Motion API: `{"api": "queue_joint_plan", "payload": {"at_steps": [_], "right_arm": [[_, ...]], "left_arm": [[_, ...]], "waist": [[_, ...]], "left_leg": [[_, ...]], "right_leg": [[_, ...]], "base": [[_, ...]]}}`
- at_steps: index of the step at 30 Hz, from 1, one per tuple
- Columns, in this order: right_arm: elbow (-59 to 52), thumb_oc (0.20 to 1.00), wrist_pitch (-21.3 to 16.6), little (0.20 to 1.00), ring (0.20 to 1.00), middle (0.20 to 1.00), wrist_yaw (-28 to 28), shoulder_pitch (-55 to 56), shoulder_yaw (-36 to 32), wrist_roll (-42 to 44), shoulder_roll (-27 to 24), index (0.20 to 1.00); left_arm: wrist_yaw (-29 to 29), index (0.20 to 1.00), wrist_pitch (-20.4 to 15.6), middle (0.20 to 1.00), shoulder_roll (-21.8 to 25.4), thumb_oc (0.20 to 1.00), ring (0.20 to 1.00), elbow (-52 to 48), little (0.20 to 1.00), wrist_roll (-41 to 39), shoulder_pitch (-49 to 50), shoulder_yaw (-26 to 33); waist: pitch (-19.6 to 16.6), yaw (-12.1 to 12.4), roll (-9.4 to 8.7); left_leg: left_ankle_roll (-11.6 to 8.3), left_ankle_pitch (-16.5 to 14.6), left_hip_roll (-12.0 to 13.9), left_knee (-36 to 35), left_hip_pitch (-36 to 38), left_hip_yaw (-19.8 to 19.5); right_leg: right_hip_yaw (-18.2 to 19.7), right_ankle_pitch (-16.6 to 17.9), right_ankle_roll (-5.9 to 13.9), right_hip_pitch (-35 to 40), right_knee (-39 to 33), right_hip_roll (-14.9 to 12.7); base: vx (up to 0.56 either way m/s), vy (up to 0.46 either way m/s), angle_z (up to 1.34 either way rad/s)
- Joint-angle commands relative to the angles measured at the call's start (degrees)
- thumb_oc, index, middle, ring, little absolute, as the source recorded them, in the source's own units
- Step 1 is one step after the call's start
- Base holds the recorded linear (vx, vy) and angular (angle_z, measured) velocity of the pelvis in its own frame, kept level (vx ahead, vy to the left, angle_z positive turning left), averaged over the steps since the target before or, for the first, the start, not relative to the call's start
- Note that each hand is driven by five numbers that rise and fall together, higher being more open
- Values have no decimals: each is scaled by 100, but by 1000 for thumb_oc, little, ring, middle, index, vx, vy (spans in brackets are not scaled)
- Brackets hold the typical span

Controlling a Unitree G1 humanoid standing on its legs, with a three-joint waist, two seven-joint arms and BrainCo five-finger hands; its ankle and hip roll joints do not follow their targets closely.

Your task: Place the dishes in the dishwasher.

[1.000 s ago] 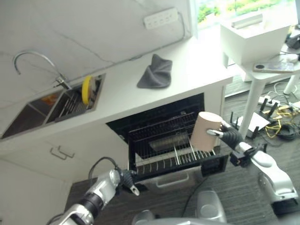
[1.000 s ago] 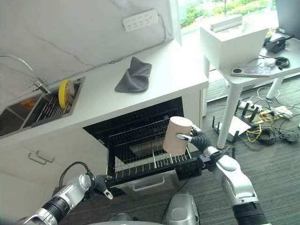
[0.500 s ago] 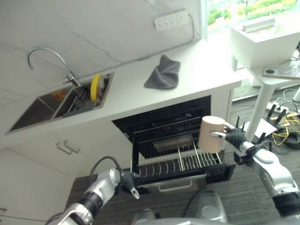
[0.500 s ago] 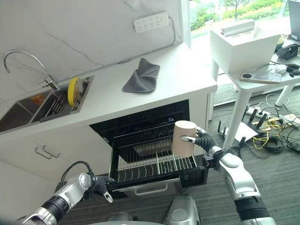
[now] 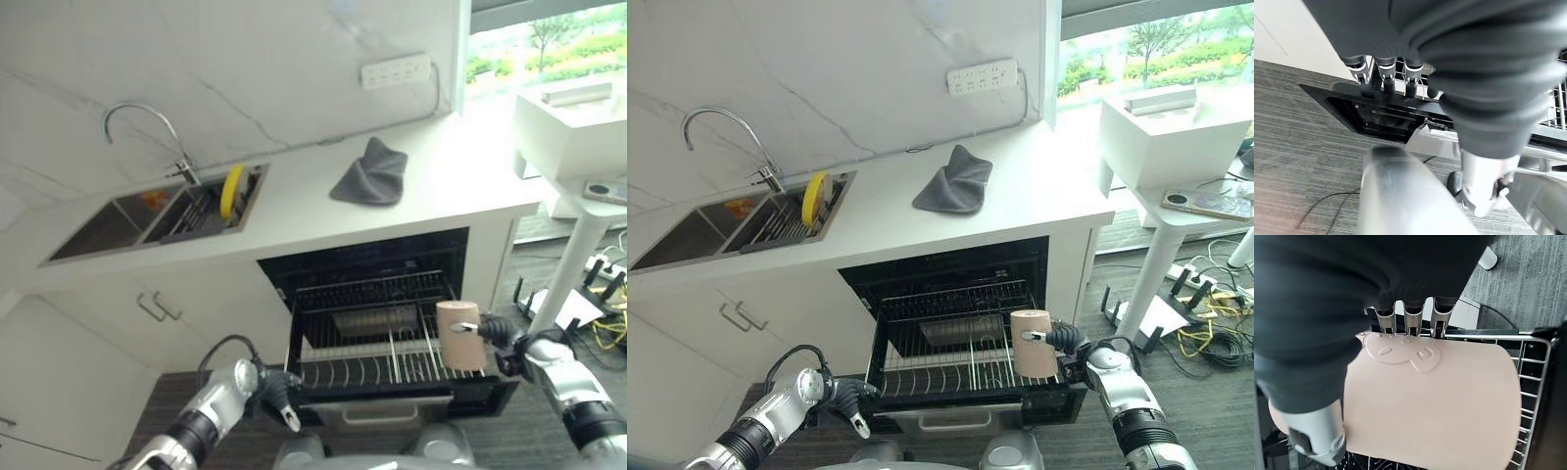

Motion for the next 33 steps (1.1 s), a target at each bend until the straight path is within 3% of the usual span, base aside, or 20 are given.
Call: {"api": "queue_joint_plan", "payload": {"at_steps": [1, 5, 20, 21, 22, 27, 33], "right_arm": [[97, 200, -142, 200, 200, 200, -58, -723, -122, -96, -104, 200], [632, 200, 1, 200, 200, 200, -161, -885, -145, -323, -306, 200], [1376, 200, 171, 200, 200, 200, -576, -830, -164, -986, -471, 200], [1446, 633, 179, 633, 633, 633, -819, -876, -192, -866, -491, 633], [1454, 1000, 176, 1000, 1000, 1000, -851, -889, -194, -839, -493, 1000], [1455, 1000, 198, 1000, 1000, 1000, -857, -1112, -222, -877, -455, 1000], [1367, 1000, 171, 1000, 1000, 1000, -875, -1035, -432, -662, -495, 1000]], "left_arm": [[-1575, 1000, 282, 1000, 223, 1000, 1000, -34, 1000, -160, 1760, -923], [-1781, 1000, 298, 1000, 344, 1000, 1000, -381, 1000, -265, 1883, -1072], [-2097, 1000, 282, 1000, 441, 1000, 1000, -813, 1000, -132, 2416, -1082], [-2141, 1000, 263, 1000, 458, 1000, 1000, -860, 1000, -111, 2414, -1077], [-2147, 1000, 268, 1000, 458, 1000, 1000, -871, 1000, -109, 2414, -1080], [-2016, 1000, 253, 1000, 399, 1000, 1000, -1012, 1000, -287, 2354, -1168], [-1255, 1000, 220, 1000, 467, 1000, 1000, -1457, 1000, -1149, 2333, -1017]], "waist": [[278, 237, 105], [400, 267, 327], [240, 399, 538], [221, 413, 559], [219, 415, 563], [199, 407, 630], [181, 368, 684]], "left_leg": [[86, 921, 279, -1424, -786, -241], [57, 1012, 138, -1372, -890, -254], [56, 1005, 4, -1861, -362, -193], [67, 969, -13, -1901, -312, -186], [69, 965, -17, -1912, -300, -185], [104, 870, -75, -2120, -129, -117], [107, 870, -111, -2205, -39, -20]], "right_leg": [[-443, 790, -219, -88, -739, 223], [-434, 759, -278, -161, -504, 163], [-608, 802, -313, 391, -700, 179], [-628, 774, -321, 420, -704, 182], [-633, 769, -322, 427, -707, 182], [-667, 690, -326, 396, -735, 165], [-685, 688, -312, 423, -802, 132]], "base": [[52, 69, 16], [126, 103, 6], [136, 13, 6], [51, 5, 24], [44, 23, 28], [6, 38, -7], [3, 46, -5]]}}
